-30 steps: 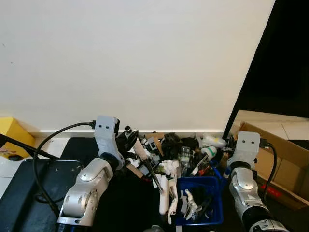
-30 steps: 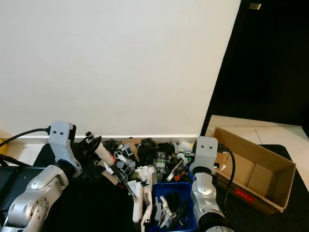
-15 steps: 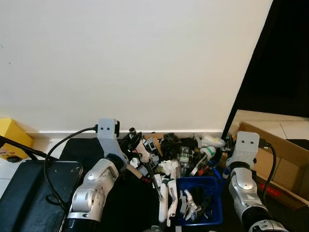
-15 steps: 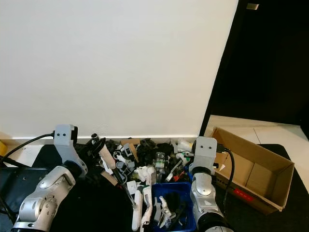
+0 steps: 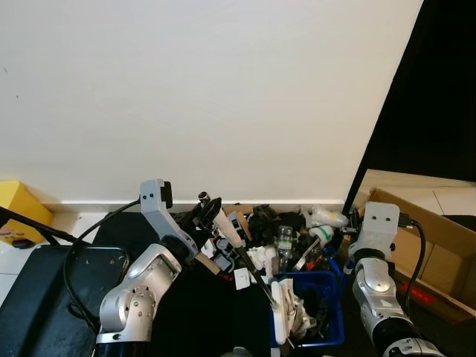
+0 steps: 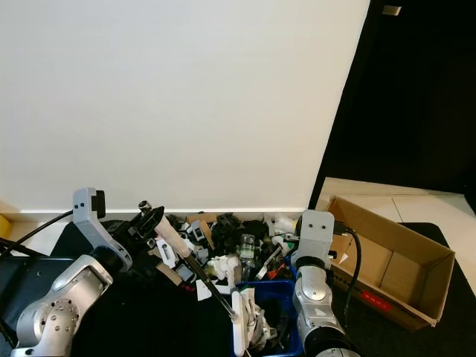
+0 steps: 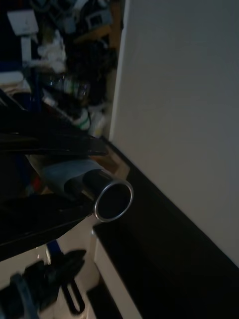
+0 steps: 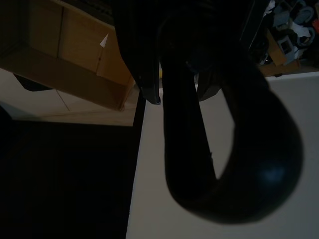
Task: Sweep floor
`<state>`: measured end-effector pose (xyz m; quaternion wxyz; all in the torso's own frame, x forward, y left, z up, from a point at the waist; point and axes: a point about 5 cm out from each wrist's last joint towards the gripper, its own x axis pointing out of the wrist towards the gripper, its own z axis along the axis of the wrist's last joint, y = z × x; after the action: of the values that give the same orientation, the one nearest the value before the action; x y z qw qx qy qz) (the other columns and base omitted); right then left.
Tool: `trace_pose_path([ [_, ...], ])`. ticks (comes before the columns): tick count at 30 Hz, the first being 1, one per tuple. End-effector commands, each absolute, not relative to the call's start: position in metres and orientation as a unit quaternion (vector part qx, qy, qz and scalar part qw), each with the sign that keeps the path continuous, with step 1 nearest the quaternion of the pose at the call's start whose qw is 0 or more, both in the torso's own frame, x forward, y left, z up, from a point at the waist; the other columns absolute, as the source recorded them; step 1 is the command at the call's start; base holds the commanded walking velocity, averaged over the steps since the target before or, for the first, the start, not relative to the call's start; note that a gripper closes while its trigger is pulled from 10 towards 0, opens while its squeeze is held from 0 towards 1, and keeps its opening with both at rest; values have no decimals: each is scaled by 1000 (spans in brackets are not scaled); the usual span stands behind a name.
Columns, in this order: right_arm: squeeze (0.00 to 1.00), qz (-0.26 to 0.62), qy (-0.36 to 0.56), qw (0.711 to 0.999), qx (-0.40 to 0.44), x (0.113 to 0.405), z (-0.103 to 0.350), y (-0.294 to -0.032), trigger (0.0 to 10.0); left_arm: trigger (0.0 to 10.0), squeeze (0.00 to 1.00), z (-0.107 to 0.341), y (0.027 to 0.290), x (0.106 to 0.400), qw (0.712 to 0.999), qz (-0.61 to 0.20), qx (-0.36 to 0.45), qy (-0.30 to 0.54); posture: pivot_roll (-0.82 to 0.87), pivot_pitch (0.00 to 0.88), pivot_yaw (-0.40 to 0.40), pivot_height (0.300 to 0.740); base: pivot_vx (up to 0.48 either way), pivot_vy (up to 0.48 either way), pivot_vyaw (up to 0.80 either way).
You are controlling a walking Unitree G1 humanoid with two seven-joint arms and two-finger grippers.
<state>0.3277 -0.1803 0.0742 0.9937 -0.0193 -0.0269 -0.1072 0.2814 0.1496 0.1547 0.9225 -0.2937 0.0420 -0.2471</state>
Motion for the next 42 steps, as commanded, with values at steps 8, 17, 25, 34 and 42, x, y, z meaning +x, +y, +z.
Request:
trace_pose_path([
  [8,0,-106,-43,993,19,331,80,-175,10000,10000,0,191,148,262,873,-342,-348,18,126,166,114,740,0,0,0],
  [17,0,-127,-66,989,32,333,91,-187,10000,10000,0,214,172,257,901,-333,-279,1,136,172,122,740,0,0,0],
  [25,0,-136,-70,988,30,331,91,-196,10000,10000,0,249,185,254,907,-339,-244,-41,141,175,128,740,0,0,0],
  [34,0,-131,-48,990,27,326,80,-191,10000,10000,0,282,197,250,922,-343,-163,-78,151,179,130,740,0,0,0],
  [42,0,-136,-79,987,38,328,94,-196,10000,10000,0,286,229,259,973,-215,10,-88,156,185,129,740,0,0,0],
])
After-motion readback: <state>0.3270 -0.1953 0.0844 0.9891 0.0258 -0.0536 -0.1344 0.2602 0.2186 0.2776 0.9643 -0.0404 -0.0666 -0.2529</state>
